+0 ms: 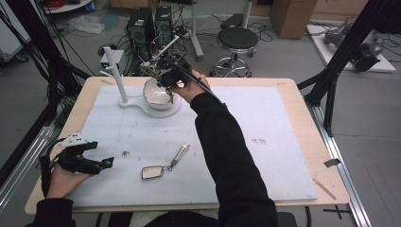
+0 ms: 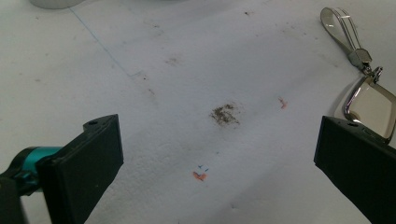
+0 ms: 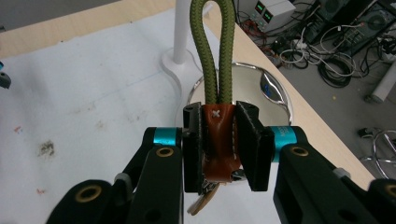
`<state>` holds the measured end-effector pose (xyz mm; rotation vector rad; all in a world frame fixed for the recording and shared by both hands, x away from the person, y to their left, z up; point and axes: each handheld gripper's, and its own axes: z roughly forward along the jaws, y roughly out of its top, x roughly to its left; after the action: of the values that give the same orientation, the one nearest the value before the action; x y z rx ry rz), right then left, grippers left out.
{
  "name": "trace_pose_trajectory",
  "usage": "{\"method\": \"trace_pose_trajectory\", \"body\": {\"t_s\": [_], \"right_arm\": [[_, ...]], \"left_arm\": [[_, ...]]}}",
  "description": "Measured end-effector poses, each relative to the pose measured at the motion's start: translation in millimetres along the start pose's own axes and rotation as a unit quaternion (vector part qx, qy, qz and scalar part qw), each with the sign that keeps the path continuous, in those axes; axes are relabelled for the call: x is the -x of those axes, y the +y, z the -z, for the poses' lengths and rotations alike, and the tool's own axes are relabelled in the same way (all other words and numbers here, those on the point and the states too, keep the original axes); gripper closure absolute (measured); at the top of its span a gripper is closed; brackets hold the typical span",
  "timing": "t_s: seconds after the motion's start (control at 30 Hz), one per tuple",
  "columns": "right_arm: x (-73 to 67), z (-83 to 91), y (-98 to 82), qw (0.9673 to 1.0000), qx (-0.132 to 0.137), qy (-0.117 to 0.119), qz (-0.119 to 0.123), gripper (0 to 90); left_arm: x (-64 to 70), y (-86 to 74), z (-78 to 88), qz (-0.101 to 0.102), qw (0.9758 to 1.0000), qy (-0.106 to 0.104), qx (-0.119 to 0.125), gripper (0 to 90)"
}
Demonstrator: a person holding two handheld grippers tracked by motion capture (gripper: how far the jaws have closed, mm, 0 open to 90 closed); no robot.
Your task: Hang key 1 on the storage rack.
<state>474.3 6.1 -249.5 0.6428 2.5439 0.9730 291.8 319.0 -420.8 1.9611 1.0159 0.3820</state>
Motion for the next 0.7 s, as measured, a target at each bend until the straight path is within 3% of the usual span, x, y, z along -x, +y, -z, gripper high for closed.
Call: {"method": "trace_pose_trajectory", "body": {"t_s": [0.7], "right_arm": [[-33.6, -38.9, 50.1, 0.9992, -0.002, 0.028, 0.029, 72.9]], "left_arm": [[0.1, 2.1, 0.1, 0.0, 1.0, -0.008, 0.006, 1.7]]}}
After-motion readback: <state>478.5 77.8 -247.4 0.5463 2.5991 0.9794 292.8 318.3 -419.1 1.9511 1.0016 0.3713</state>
